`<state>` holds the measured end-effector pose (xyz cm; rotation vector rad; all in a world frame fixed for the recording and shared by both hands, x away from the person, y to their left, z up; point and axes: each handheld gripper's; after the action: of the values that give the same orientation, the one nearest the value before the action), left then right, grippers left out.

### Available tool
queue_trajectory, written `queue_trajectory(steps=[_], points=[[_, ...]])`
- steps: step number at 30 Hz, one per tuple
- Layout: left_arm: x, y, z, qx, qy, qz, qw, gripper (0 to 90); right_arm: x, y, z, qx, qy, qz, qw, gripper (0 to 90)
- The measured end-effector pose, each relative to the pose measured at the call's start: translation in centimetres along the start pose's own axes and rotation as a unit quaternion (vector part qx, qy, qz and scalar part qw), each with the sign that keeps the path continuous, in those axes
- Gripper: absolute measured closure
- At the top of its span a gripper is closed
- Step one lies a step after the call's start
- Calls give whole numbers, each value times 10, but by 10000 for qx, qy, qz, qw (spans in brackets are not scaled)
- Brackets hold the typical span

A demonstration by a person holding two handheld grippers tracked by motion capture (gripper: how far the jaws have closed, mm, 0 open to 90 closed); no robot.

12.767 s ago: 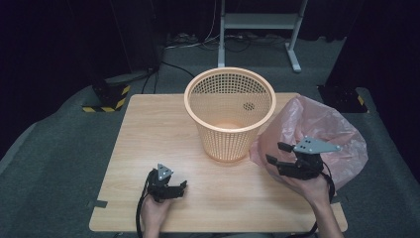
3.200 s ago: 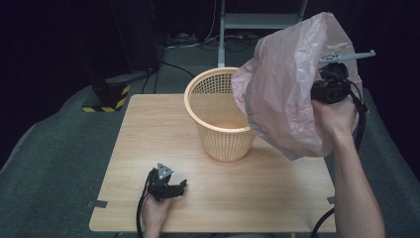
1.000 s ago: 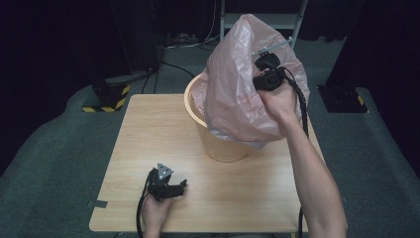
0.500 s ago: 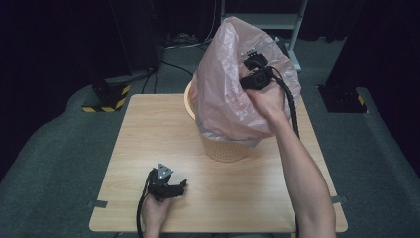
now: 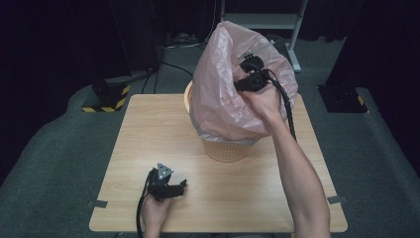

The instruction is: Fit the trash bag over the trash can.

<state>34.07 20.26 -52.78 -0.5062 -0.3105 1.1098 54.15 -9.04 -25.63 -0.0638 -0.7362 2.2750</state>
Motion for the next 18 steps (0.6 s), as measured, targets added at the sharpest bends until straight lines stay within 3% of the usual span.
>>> queue_trajectory(steps=[18], points=[[0, 0, 0, -13, 10, -3, 10000, 161, 8, -16, -25, 339, 44, 57, 9994, 892]])
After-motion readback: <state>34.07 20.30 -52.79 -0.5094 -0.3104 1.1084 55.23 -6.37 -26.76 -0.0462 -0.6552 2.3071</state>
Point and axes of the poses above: each handheld gripper's, and its own axes: z roughly backward along the jaws, y roughly out of its underside, x roughly to its left, and after that the axes turned 15 degrees about x, right-handed
